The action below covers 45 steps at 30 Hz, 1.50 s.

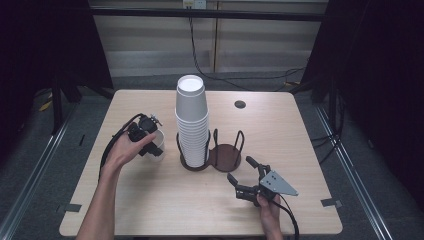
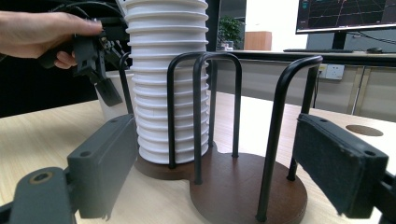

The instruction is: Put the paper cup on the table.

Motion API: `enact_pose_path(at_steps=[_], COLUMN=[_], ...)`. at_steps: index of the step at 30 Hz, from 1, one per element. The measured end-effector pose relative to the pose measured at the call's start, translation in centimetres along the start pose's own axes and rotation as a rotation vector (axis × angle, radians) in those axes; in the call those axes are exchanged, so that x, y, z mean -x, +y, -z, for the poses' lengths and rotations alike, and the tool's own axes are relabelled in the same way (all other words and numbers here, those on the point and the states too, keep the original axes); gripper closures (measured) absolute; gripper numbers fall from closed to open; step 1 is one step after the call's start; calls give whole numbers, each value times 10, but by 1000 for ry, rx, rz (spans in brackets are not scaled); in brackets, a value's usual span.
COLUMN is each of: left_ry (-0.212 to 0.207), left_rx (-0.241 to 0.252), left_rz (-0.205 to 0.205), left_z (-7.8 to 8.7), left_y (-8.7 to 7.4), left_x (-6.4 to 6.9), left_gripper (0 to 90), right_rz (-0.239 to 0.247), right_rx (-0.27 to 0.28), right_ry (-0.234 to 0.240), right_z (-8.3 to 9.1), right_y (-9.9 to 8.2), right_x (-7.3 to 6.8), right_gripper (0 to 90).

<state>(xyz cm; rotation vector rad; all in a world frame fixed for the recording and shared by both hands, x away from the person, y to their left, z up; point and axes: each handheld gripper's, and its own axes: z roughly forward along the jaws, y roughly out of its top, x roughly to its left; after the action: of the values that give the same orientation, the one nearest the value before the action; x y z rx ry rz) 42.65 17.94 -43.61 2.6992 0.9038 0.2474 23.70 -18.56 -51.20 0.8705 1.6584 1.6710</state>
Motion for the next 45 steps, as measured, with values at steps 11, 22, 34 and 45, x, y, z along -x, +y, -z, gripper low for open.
enact_pose_path(at_steps=[11, 22, 34, 45], left_ry=[-30, -70, -79, -40], left_rx=[36, 125, 195, 368], left_rz=[-30, 48, 76, 112], left_z=[-7, -12, -13, 10], left_y=[-13, -29, -47, -68], left_x=[-1, -5, -4, 4], left_gripper=[47, 58, 166, 169], right_rz=[0, -1, 0, 0], right_rx=[0, 1, 1, 1], right_ry=[0, 1, -2, -3], right_z=[0, 0, 0, 0], right_y=[0, 0, 0, 0], right_x=[0, 0, 0, 0], right_gripper=[133, 133, 133, 133])
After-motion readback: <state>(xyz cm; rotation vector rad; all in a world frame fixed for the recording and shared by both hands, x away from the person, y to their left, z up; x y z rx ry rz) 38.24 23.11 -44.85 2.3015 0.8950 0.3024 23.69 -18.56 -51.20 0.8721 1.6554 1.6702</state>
